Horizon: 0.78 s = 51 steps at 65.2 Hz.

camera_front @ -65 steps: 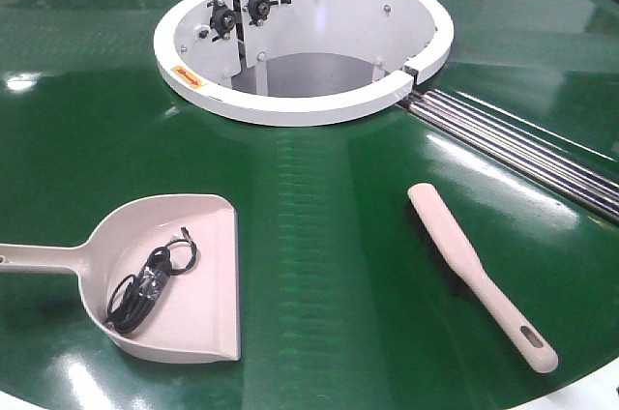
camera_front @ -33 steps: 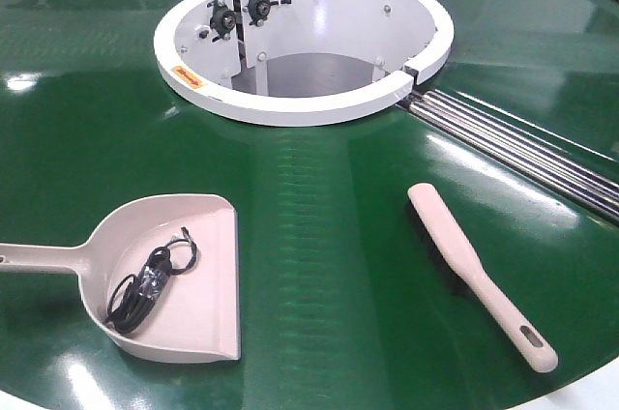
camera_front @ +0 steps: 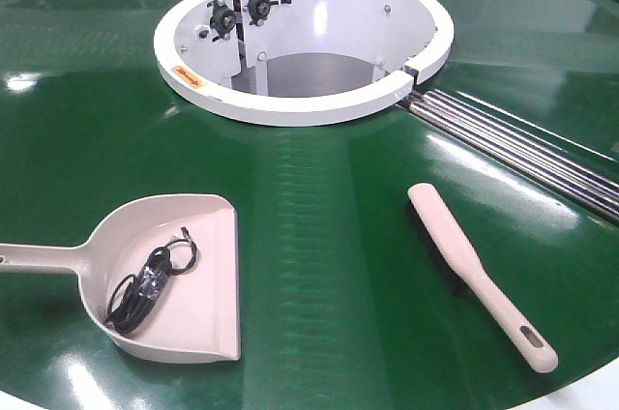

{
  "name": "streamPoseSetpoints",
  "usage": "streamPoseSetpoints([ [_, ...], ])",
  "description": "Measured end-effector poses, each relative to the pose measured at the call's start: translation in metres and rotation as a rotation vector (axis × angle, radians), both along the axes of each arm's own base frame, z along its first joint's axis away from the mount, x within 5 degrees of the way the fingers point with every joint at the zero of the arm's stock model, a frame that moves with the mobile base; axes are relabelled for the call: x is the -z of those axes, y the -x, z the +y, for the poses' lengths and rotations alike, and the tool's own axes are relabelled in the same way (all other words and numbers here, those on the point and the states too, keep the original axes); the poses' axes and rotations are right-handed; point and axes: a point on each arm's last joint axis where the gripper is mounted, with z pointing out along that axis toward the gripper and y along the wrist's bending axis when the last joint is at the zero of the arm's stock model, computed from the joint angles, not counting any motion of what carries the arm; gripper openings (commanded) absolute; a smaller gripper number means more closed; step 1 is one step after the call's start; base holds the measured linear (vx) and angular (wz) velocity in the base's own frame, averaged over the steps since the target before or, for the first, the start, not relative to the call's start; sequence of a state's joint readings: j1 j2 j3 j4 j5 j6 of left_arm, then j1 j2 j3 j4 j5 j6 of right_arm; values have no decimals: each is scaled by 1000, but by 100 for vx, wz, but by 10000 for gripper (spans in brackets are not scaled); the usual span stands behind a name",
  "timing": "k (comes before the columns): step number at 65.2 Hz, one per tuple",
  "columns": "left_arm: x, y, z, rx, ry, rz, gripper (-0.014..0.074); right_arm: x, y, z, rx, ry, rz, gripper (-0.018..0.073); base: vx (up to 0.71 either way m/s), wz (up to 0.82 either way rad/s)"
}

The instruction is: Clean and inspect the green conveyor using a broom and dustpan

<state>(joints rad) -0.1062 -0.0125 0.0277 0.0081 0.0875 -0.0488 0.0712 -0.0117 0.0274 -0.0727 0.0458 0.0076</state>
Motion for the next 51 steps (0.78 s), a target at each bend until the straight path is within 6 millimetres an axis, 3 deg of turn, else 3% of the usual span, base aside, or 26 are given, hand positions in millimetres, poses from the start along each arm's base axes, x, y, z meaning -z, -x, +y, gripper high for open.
streamPoseSetpoints([
  [51, 0, 0, 0, 0, 1, 0, -6, 0, 0, 0, 0, 0, 0, -8, 0, 0],
])
